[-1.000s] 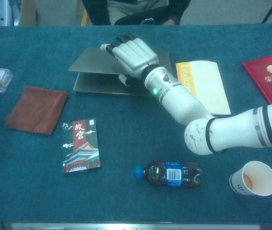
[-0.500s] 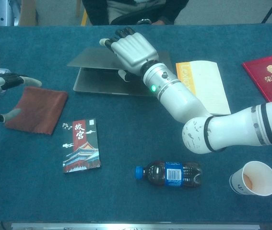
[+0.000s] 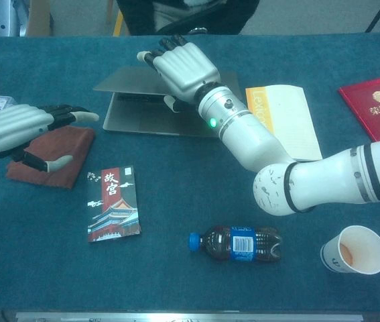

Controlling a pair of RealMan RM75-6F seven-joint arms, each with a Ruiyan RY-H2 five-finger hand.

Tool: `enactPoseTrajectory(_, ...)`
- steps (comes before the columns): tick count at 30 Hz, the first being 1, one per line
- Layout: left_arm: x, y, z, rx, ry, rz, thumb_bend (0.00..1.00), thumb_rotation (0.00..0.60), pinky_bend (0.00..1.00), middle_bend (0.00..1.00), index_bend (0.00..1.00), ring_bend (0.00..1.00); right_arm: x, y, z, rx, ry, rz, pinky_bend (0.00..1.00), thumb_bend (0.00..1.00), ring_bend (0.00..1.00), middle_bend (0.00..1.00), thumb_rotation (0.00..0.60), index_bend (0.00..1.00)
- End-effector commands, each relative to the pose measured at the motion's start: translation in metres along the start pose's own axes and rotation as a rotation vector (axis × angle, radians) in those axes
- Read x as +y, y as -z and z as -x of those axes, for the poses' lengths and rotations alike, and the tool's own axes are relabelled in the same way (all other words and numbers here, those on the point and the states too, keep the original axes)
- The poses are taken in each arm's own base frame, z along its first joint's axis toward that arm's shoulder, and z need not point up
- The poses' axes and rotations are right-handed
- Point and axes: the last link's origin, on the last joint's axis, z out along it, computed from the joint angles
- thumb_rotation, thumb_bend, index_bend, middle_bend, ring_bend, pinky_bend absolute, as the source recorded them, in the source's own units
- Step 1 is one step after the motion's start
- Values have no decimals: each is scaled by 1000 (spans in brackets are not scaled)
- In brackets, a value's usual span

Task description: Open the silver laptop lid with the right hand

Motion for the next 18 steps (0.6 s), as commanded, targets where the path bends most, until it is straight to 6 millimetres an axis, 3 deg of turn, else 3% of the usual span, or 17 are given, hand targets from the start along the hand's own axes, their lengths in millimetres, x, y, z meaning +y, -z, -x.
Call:
enactPoseTrajectory(1,2,-12,1,-18,-20,6,409,371,94,38,36,37,0,0,0,1,0,1,33,360,0,194,600,124)
enactPoseTrajectory(18,-2,-66,15,-121,-75,-35,409,370,94,38,41,36,3,-1,-3,6,-1,8,33,361,0,194,600,125)
